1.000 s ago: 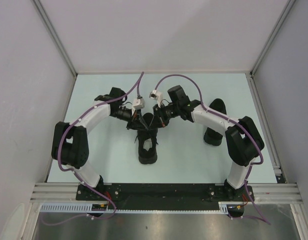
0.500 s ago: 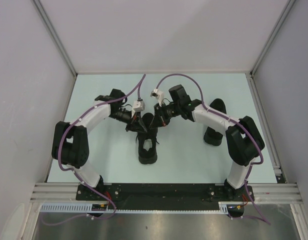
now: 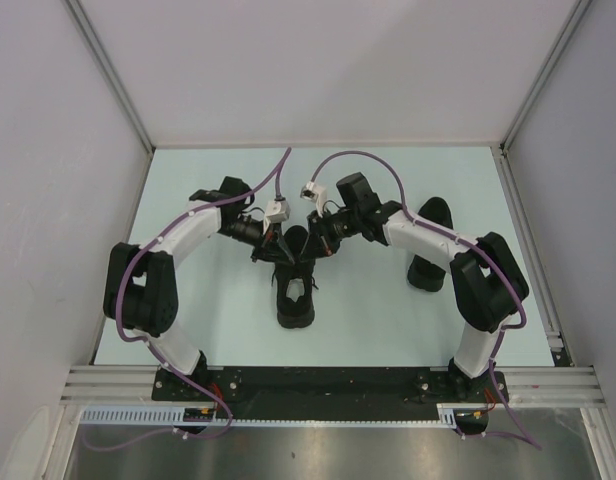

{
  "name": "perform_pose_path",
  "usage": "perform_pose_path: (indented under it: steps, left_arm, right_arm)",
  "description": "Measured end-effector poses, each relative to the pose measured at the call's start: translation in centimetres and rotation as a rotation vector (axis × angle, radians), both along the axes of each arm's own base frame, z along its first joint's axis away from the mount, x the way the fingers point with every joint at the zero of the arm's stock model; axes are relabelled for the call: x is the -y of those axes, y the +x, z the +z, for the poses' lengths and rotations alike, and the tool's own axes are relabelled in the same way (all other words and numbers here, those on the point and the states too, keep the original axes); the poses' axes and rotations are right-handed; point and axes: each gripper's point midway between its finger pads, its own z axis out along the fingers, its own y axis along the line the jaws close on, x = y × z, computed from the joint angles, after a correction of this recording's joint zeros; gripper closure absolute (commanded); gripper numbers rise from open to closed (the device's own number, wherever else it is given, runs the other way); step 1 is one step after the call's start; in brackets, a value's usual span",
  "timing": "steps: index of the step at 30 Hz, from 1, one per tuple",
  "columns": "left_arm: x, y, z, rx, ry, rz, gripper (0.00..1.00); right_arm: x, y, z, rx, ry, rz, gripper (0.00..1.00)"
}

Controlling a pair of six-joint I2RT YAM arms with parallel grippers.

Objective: Tie the shoes

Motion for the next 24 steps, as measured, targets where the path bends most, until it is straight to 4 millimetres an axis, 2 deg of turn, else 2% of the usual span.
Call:
perform_pose_path:
  steps: [3, 4, 10, 16, 18, 20, 24]
  left_arm:
    - [0.0, 0.2, 0.2, 0.008, -0.003, 0.0, 1.0]
    - [0.1, 0.3, 0.3, 0.012, -0.004, 0.0, 1.0]
    - [0.1, 0.4, 0.5, 0.02, -0.006, 0.0, 1.0]
    - [0.0, 0.7, 0.4, 0.013, -0.004, 0.004, 1.0]
    - [0.1, 0.8, 0.3, 0.007, -0.002, 0.004, 1.0]
    - [0.1, 0.9, 0.1, 0.003, -0.001, 0.004, 1.0]
    - [0.0, 0.8, 0.0, -0.008, 0.0, 0.0, 1.0]
  right_arm:
    - [0.3, -0.3, -0.5, -0.004, -0.014, 0.007, 0.66]
    - [0.4, -0.4, -0.7, -0.008, -0.021, 0.008, 0.65]
    - [0.9, -0.6, -1.2, -0.016, -0.038, 0.011, 0.65]
    - [1.5, -0.3, 0.0, 0.003, -0.026, -0.003, 0.64]
    - [1.8, -0.4, 0.3, 0.006, -0.027, -0.005, 0.61]
    - [2.0, -0.3, 0.6, 0.015, -0.026, -0.008, 0.53]
    - [2.0, 0.3, 0.8, 0.041, -0.021, -0.018, 0.51]
